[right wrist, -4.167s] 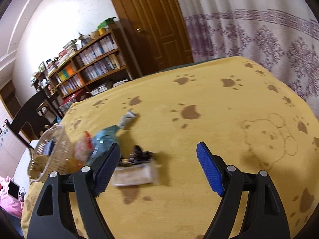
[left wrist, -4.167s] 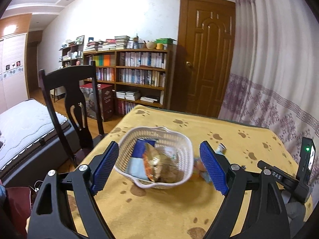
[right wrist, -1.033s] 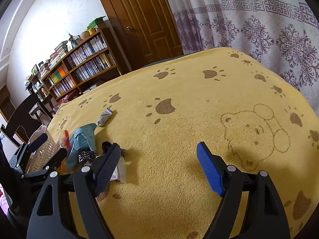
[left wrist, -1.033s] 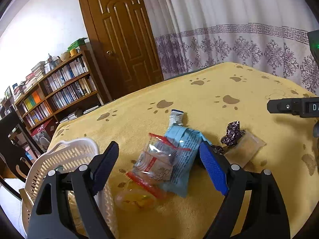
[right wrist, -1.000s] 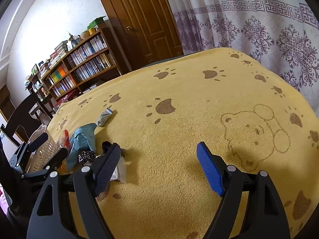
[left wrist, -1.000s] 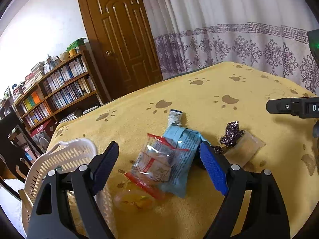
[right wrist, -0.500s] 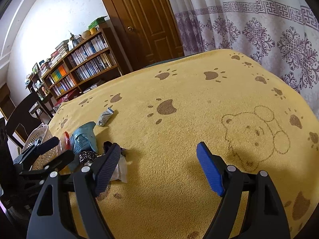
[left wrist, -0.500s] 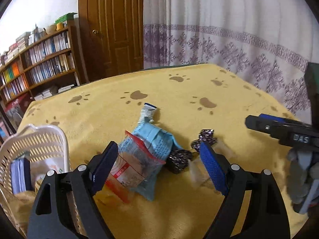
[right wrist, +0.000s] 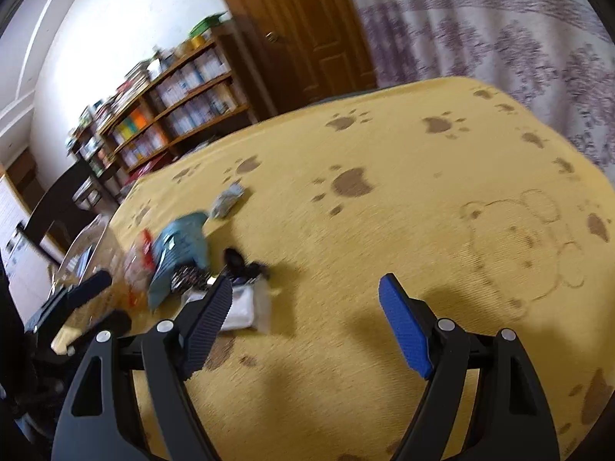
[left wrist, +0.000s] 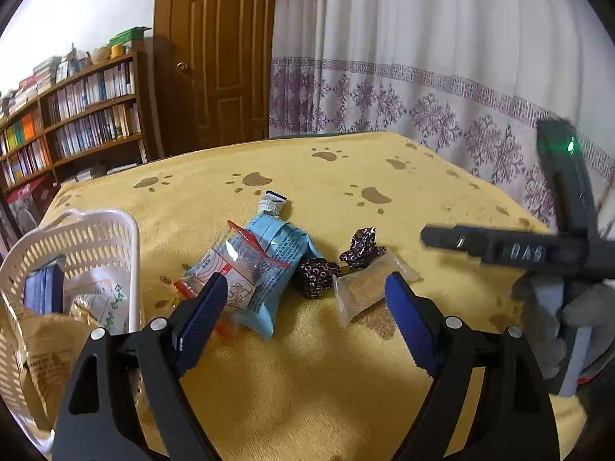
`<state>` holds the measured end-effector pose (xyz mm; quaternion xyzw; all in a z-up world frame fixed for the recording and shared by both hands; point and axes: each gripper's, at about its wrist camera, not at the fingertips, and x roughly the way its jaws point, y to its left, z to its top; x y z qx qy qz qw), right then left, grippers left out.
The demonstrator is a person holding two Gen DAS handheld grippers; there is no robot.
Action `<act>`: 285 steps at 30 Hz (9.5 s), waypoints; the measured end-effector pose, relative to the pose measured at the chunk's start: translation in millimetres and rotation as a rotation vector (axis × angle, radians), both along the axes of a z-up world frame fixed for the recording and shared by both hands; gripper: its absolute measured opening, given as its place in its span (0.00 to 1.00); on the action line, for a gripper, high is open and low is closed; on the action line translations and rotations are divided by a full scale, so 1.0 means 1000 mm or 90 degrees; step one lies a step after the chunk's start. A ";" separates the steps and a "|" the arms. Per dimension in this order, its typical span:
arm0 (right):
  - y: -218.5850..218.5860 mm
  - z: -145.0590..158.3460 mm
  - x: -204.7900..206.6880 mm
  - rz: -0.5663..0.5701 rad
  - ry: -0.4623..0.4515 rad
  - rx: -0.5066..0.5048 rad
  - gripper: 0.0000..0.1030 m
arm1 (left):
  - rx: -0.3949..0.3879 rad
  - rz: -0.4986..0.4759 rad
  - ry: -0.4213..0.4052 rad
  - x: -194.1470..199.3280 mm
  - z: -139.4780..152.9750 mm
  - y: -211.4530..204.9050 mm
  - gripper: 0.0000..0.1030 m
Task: Organize snacks
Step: 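Grasp the clear rectangular rice-cake packet with the right tool, then hold the clear packet in the right tool while left tool grasps the purple wrapped candy, then carry the purple wrapped candy into the white basket with the left tool and release, then carry the clear rice-cake packet into the white basket with the right tool and release, then move the right tool toward the light blue snack bag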
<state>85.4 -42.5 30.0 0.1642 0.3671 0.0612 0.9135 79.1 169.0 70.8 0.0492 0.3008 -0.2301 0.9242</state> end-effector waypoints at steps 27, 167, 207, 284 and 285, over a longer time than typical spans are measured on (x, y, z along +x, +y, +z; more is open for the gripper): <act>0.069 -0.013 0.015 0.086 0.065 -0.185 0.73 | 0.034 0.001 -0.073 -0.063 0.021 0.009 0.84; 0.033 0.020 -0.074 0.066 -0.062 -0.113 0.73 | -0.003 0.531 -0.185 -0.088 0.095 0.136 0.63; 0.233 0.096 -0.025 0.270 -0.141 -0.075 0.73 | -0.054 0.606 -0.235 -0.130 0.135 0.191 0.71; 0.161 0.020 0.036 0.072 -0.022 -0.029 0.81 | -0.038 0.564 -0.207 -0.114 0.126 0.174 0.73; 0.161 0.020 0.036 0.072 -0.021 -0.029 0.81 | -0.036 0.561 -0.206 -0.113 0.125 0.173 0.73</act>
